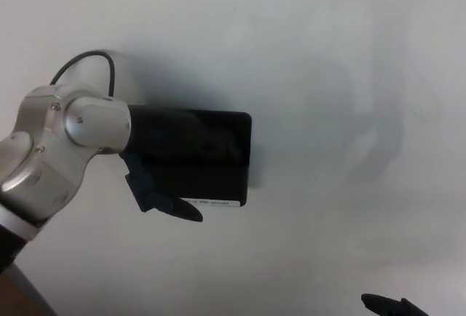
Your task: A magnetic marker holder is on the left hand side of the white board, the robot put the index and middle finger into the opening of the container and pull off the magnetic holder and hand it to a human on the left hand side.
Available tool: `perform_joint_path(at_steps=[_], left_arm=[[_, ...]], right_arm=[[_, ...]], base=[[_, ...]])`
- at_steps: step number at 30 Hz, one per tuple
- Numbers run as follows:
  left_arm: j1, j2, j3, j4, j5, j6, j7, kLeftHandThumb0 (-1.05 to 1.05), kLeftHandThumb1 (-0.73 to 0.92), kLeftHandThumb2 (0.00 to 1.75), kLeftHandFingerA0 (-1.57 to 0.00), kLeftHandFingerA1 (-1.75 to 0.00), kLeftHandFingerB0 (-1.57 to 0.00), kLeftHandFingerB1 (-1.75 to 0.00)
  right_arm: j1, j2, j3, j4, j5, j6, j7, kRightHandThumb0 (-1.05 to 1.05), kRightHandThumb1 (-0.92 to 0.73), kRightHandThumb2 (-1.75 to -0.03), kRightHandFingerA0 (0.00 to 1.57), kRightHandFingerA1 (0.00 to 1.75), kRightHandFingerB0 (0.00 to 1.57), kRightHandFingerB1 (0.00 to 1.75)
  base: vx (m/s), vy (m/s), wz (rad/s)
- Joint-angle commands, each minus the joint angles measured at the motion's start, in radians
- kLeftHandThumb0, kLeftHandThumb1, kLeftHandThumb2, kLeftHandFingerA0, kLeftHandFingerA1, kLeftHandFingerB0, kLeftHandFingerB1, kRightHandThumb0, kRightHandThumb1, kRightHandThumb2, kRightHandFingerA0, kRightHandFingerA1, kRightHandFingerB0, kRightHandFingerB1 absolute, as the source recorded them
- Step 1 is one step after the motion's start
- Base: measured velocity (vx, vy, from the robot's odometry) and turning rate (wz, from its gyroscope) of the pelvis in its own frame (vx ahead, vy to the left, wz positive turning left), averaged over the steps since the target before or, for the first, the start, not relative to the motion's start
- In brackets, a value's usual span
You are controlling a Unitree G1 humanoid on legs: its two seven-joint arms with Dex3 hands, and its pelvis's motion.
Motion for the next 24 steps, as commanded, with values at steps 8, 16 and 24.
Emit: perform_joint_path(at_steps=[8, 16, 24], left_arm=[[-0.096, 0.011, -0.155, 0.074, 0.194, -0.004, -0.071, -0.86, 0.49, 0.85, -0.44, -0.54, -0.06, -0.31], [-0.11, 0.063, -0.158, 0.075, 0.218, -0.034, -0.11, -0.91, 0.53, 0.85, -0.54, -0.56, -0.09, -0.31], [-0.1, 0.07, -0.187, 0.088, 0.288, -0.107, -0.043, -0.58, 0.54, 0.57, -0.69, -0.55, -0.21, -0.3]], right_arm=[[-0.019, -0.008, -0.009, -0.016, 0.022, 0.009, 0.008, -0.49, -0.7, -0.61, 0.73, 0.48, 0.58, 0.44], [-0.029, -0.008, -0.012, -0.014, 0.026, 0.005, 0.011, -0.51, -0.66, -0.63, 0.72, 0.5, 0.56, 0.45], [-0.039, -0.005, -0.018, -0.001, 0.03, 0.005, 0.013, -0.48, -0.7, -0.61, 0.74, 0.49, 0.6, 0.45]], base=[[0.0, 0.0, 0.0], [0.0, 0.0, 0.0], [0.0, 0.0, 0.0]])
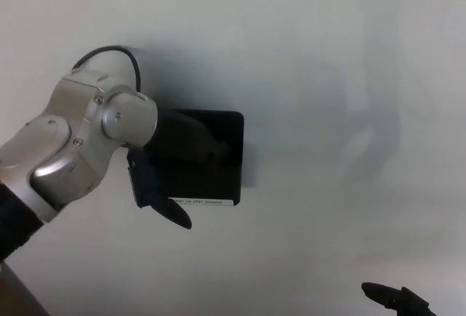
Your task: A magnetic marker holder is on the left hand side of the white board, the robot put the index and middle finger into the opening of the container and pull off the magnetic holder and hand it to a human on the left hand side.
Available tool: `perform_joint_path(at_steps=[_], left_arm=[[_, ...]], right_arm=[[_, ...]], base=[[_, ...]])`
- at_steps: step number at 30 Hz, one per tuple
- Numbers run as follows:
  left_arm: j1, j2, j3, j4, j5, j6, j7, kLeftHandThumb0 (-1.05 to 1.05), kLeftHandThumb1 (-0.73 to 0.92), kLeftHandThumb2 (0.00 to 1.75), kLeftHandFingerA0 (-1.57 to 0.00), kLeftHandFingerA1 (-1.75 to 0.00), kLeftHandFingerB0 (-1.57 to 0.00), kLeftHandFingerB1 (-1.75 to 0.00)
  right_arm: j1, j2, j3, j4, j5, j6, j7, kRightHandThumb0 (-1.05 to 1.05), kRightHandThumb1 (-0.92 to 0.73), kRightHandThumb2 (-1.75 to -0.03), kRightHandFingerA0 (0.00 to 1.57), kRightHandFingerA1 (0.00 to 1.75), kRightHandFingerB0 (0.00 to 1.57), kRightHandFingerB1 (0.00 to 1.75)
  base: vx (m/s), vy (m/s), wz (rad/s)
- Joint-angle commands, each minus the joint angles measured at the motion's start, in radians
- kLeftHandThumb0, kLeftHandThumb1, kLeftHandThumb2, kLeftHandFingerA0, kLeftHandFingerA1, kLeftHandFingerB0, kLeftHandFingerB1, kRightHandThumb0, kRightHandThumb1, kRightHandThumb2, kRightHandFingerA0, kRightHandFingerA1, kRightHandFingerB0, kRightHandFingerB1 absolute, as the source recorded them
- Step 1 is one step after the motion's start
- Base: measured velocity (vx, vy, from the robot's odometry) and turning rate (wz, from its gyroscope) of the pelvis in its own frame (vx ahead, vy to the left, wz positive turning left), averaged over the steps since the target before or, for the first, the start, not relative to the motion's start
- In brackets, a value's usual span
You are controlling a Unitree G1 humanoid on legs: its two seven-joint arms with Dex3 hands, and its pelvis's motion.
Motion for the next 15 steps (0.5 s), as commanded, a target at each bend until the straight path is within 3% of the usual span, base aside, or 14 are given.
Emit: perform_joint_path(at_steps=[1, 2, 3, 5, 6, 7, 8, 9, 10, 11, 12, 13, 15], left_arm=[[0.041, 0.041, -0.028, 0.037, 0.143, -0.08, 0.075, -0.43, 0.56, 0.57, -0.74, -0.73, -0.28, -0.31], [0.057, 0.035, -0.029, 0.044, 0.145, -0.1, 0.107, -0.43, 0.56, 0.57, -0.74, -0.73, -0.28, -0.31], [0.07, 0.029, -0.035, 0.049, 0.155, -0.12, 0.135, -0.33, 0.67, 0.61, -0.76, -0.78, -0.41, -0.35], [0.085, 0.023, -0.043, 0.054, 0.172, -0.148, 0.172, -0.33, 0.67, 0.61, -0.76, -0.78, -0.41, -0.35], [0.095, 0.008, -0.056, 0.062, 0.182, -0.151, 0.185, -0.19, 0.67, 0.6, -0.87, -0.57, -0.53, -0.38], [0.098, 0.003, -0.059, 0.065, 0.186, -0.153, 0.19, -0.19, 0.67, 0.6, -0.87, -0.57, -0.53, -0.38], [0.101, -0.005, -0.073, 0.072, 0.201, -0.163, 0.202, -0.29, 0.55, 0.57, -0.97, -0.6, -0.78, -0.48], [0.104, -0.013, -0.088, 0.082, 0.22, -0.178, 0.217, -0.29, 0.55, 0.57, -0.97, -0.6, -0.78, -0.48], [0.105, -0.017, -0.116, 0.093, 0.263, -0.213, 0.259, -0.34, 0.52, 0.55, -0.8, -0.84, -0.84, -0.54], [0.105, -0.018, -0.123, 0.096, 0.274, -0.223, 0.271, -0.34, 0.52, 0.55, -0.8, -0.84, -0.84, -0.54], [0.115, -0.038, -0.149, 0.117, 0.317, -0.213, 0.314, -0.29, 0.59, 0.57, -0.71, -0.84, -0.7, -0.52], [0.12, -0.053, -0.163, 0.135, 0.338, -0.202, 0.341, -0.29, 0.59, 0.58, -0.72, -0.74, -0.68, -0.51], [0.124, -0.068, -0.176, 0.166, 0.356, -0.207, 0.385, -0.31, 0.58, 0.57, -0.76, -0.79, -0.7, -0.53]], right_arm=[[-0.014, -0.006, -0.006, 0.014, 0.016, 0.005, 0.003, -0.51, -0.66, -0.63, 0.72, 0.51, 0.56, 0.45], [-0.013, -0.007, -0.004, 0.015, 0.011, 0.005, -0.001, -0.51, -0.66, -0.63, 0.72, 0.51, 0.56, 0.45], [-0.011, -0.007, -0.003, 0.015, 0.008, 0.004, -0.004, -0.51, -0.66, -0.63, 0.72, 0.51, 0.56, 0.45], [-0.01, -0.008, -0.002, 0.016, 0.005, 0.002, -0.007, -0.51, -0.66, -0.63, 0.72, 0.51, 0.56, 0.45], [-0.009, -0.009, -0.001, 0.017, -0.001, -0.002, -0.013, -0.51, -0.66, -0.63, 0.73, 0.51, 0.57, 0.45], [-0.009, -0.01, 0.0, 0.017, -0.002, -0.003, -0.015, -0.51, -0.66, -0.63, 0.73, 0.51, 0.57, 0.45], [-0.007, -0.008, -0.002, 0.015, 0.004, 0.001, -0.009, -0.5, -0.65, -0.63, 0.74, 0.51, 0.57, 0.45], [-0.006, -0.006, -0.004, 0.012, 0.013, 0.007, 0.0, -0.5, -0.65, -0.63, 0.74, 0.51, 0.57, 0.45], [-0.01, -0.003, -0.006, 0.015, 0.018, 0.006, 0.003, -0.47, -0.69, -0.61, 0.76, 0.49, 0.6, 0.45], [-0.011, -0.003, -0.007, 0.015, 0.019, 0.006, 0.003, -0.47, -0.69, -0.61, 0.76, 0.49, 0.6, 0.45], [-0.007, -0.004, -0.005, 0.006, 0.015, 0.008, 0.0, -0.5, -0.64, -0.64, 0.75, 0.51, 0.57, 0.46], [-0.006, -0.004, -0.005, 0.0, 0.015, 0.011, 0.001, -0.47, -0.7, -0.61, 0.76, 0.49, 0.59, 0.44], [-0.007, -0.002, -0.007, 0.0, 0.022, 0.012, 0.009, -0.5, -0.64, -0.64, 0.75, 0.52, 0.56, 0.46]], base=[[0.0, 0.0, 0.0], [0.0, 0.0, 0.0], [0.0, 0.0, 0.0], [0.0, 0.0, 0.0], [0.0, 0.0, 0.0], [0.0, 0.0, 0.0], [0.0, 0.0, 0.0], [0.0, 0.0, 0.0], [0.0, 0.0, 0.0], [0.0, 0.0, 0.0], [0.0, 0.0, 0.0], [0.0, 0.0, 0.0], [0.0, 0.0, 0.0]])
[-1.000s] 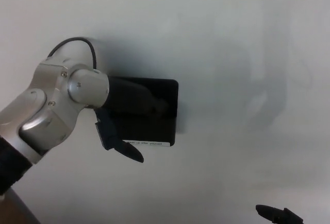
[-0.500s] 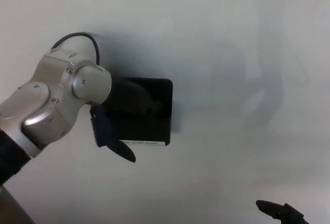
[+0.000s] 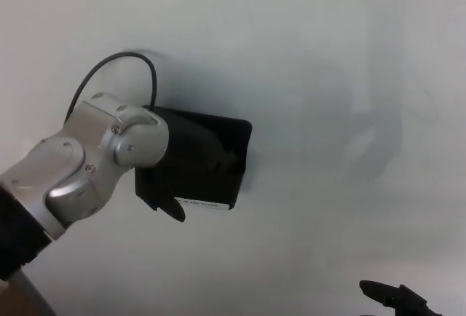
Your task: A magnetic marker holder is on the left hand side of the white board, the robot put the index and middle finger into the opening of the container and pull off the magnetic holder and hand it to a human on the left hand side.
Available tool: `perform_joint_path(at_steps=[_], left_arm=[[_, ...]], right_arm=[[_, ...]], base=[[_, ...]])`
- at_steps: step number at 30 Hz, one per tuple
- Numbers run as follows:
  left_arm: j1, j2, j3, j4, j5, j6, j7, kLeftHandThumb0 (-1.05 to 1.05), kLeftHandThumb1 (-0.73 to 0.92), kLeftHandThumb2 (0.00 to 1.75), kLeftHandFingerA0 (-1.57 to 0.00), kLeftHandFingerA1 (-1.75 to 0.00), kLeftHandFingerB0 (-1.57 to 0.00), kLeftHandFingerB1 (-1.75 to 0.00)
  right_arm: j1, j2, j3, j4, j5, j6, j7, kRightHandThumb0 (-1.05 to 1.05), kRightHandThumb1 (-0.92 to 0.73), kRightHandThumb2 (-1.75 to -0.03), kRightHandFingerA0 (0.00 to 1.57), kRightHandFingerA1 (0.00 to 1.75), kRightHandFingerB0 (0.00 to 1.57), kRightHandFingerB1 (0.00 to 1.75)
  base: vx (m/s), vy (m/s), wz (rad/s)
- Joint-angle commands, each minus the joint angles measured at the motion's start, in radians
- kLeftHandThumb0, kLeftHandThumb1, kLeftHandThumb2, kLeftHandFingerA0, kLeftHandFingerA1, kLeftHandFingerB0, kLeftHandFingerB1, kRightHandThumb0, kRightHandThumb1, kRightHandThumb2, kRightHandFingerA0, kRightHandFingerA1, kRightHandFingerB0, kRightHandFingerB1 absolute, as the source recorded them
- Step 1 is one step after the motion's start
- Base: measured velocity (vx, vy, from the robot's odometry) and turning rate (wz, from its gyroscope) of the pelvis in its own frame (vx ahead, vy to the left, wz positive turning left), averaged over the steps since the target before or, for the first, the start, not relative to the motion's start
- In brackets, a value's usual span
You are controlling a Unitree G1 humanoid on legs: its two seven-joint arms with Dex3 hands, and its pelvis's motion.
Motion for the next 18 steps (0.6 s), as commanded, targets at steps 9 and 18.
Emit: perform_joint_path(at_steps=[9, 18], left_arm=[[0.085, -0.081, -0.083, 0.305, 0.202, -0.135, 0.317, -0.29, 0.55, 0.57, -0.78, -1.03, -0.83, -0.59], [0.096, -0.15, 0.113, 0.47, -0.066, -0.16, 0.138, -0.23, 0.61, 1.01, -0.86, -1.42, -0.76, -1.32]], right_arm=[[0.003, -0.021, -0.008, -0.006, 0.006, 0.0, -0.007, -0.49, -0.7, -0.61, 0.78, 0.49, 0.61, 0.45], [-0.007, -0.024, -0.008, -0.011, 0.006, 0.013, -0.004, -0.48, -0.71, -0.61, 0.78, 0.49, 0.61, 0.45]], base=[[0.0, 0.0, 0.0], [0.0, 0.0, 0.0]])
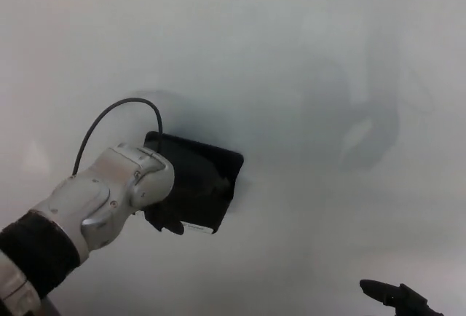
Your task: A magnetic marker holder is on the left hand side of the white board, the robot put the index and middle finger into the opening of the container and pull off the magnetic holder and hand it to a human on the left hand side.
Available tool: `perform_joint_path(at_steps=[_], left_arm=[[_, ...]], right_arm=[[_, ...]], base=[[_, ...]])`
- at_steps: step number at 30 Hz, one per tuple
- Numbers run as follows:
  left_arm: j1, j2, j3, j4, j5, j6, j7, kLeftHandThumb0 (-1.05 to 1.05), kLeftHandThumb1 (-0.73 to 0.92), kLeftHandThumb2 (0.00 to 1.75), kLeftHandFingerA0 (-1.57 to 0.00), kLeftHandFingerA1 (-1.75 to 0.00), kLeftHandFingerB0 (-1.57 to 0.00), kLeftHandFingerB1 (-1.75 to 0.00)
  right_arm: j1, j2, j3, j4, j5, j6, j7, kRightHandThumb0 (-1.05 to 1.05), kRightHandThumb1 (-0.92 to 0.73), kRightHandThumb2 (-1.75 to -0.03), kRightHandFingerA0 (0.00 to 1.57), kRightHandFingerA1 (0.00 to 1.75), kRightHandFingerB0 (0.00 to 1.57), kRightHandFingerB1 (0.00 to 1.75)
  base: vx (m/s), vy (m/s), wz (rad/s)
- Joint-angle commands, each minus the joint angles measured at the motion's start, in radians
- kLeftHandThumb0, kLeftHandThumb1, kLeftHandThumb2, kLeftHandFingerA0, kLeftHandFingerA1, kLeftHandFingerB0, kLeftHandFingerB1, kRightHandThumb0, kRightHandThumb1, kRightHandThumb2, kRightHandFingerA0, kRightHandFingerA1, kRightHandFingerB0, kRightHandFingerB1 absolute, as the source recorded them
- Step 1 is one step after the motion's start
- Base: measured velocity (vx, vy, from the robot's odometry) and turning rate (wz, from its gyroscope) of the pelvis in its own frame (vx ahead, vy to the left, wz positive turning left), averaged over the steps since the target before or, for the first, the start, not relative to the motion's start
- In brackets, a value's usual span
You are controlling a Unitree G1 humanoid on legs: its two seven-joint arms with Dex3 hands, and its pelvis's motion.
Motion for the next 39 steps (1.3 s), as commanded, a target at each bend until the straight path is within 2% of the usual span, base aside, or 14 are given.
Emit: perform_joint_path(at_steps=[1, 3, 10, 16, 18, 20, 21, 26, 27, 30, 31, 34, 35, 39], left_arm=[[-0.001, -0.027, 0.155, 0.119, -0.229, -0.001, -0.211, -0.24, 0.59, 1.0, -0.87, -1.47, -0.79, -1.3], [-0.013, -0.042, 0.215, 0.153, -0.325, 0.03, -0.333, -0.22, 0.6, 0.96, -0.87, -1.61, -0.78, -1.37], [-0.001, -0.038, 0.304, 0.083, -0.471, 0.156, -0.56, -0.28, 0.62, 0.9, -0.98, -1.49, -0.8, -1.27], [0.08, -0.05, 0.416, -0.048, -0.594, 0.444, -0.615, -0.15, 0.53, 0.93, -0.92, -1.41, -0.88, -1.24], [0.115, -0.051, 0.456, -0.093, -0.641, 0.506, -0.628, -0.13, 0.61, 0.8, -0.88, -1.47, -0.82, -1.3], [0.15, -0.053, 0.488, -0.137, -0.679, 0.55, -0.63, -0.12, 0.61, 0.8, -0.93, -1.53, -0.8, -1.31], [0.182, -0.058, 0.527, -0.161, -0.731, 0.599, -0.637, -0.04, 0.64, 0.76, -1.03, -1.48, -0.9, -1.21], [0.354, -0.092, 0.681, -0.286, -0.935, 0.724, -0.652, -0.15, 0.7, 0.67, -1.02, -1.51, -0.83, -1.32], [0.411, -0.117, 0.734, -0.297, -1.0, 0.759, -0.649, -0.12, 0.69, 0.62, -0.98, -1.39, -0.89, -1.17], [0.513, -0.16, 0.829, -0.308, -1.116, 0.831, -0.663, -0.13, 0.71, 0.62, -0.95, -1.34, -0.91, -1.06], [0.582, -0.186, 0.879, -0.328, -1.173, 0.846, -0.661, -0.13, 0.69, 0.67, -1.02, -1.25, -0.98, -0.88], [0.649, -0.213, 0.936, -0.315, -1.249, 0.845, -0.701, -0.14, 0.7, 0.63, -0.98, -1.34, -0.93, -0.87], [0.699, -0.235, 0.975, -0.311, -1.289, 0.83, -0.71, -0.17, 0.62, 0.59, -1.09, -1.16, -0.98, -0.68], [0.787, -0.26, 1.026, -0.345, -1.326, 0.793, -0.711, -0.26, 0.6, 0.59, -1.17, -1.12, -1.0, -0.63]], right_arm=[[-0.009, -0.02, -0.004, -0.005, 0.004, 0.014, -0.008, -0.48, -0.71, -0.61, 0.78, 0.49, 0.61, 0.44], [-0.01, -0.022, -0.004, -0.003, 0.003, 0.014, -0.009, -0.48, -0.71, -0.61, 0.77, 0.49, 0.6, 0.45], [-0.014, -0.021, -0.005, 0.003, 0.005, 0.014, -0.008, -0.48, -0.72, -0.62, 0.77, 0.49, 0.61, 0.44], [-0.013, -0.018, -0.004, 0.005, 0.003, 0.013, -0.013, -0.51, -0.67, -0.64, 0.77, 0.52, 0.58, 0.46], [-0.01, -0.017, -0.003, 0.006, 0.001, 0.008, -0.014, -0.48, -0.73, -0.62, 0.77, 0.5, 0.61, 0.45], [-0.005, -0.017, -0.002, 0.006, 0.002, 0.004, -0.011, -0.48, -0.73, -0.62, 0.78, 0.5, 0.61, 0.45], [-0.003, -0.015, -0.001, 0.003, 0.002, 0.005, -0.011, -0.48, -0.73, -0.62, 0.78, 0.5, 0.61, 0.45], [0.016, -0.001, -0.008, -0.009, 0.034, 0.004, 0.023, -0.49, -0.67, -0.63, 0.77, 0.53, 0.58, 0.46], [0.023, 0.008, -0.017, -0.01, 0.065, 0.007, 0.053, -0.5, -0.66, -0.64, 0.77, 0.54, 0.58, 0.47], [0.037, 0.025, -0.035, -0.015, 0.127, 0.011, 0.113, -0.48, -0.71, -0.61, 0.78, 0.52, 0.61, 0.46], [0.045, 0.035, -0.045, -0.015, 0.154, 0.007, 0.138, -0.49, -0.71, -0.61, 0.8, 0.52, 0.64, 0.47], [0.052, 0.048, -0.058, -0.015, 0.186, 0.007, 0.17, -0.49, -0.71, -0.61, 0.82, 0.52, 0.64, 0.47], [0.072, 0.057, -0.063, -0.042, 0.208, 0.034, 0.185, -0.51, -0.7, -0.61, 0.82, 0.51, 0.65, 0.46], [0.119, 0.052, -0.063, -0.062, 0.212, 0.024, 0.195, -0.51, -0.7, -0.61, 0.82, 0.5, 0.66, 0.46]], base=[[0.02, 0.003, 0.09], [0.0, 0.0, 0.0], [0.0, 0.0, 0.0], [0.0, 0.0, 0.0], [0.0, 0.0, 0.0], [0.0, 0.0, 0.0], [0.0, 0.0, 0.0], [0.0, 0.0, 0.0], [0.0, 0.0, 0.0], [0.0, 0.0, 0.0], [0.0, 0.0, 0.0], [0.0, 0.0, 0.0], [0.0, 0.0, 0.0], [0.0, 0.0, 0.0]])
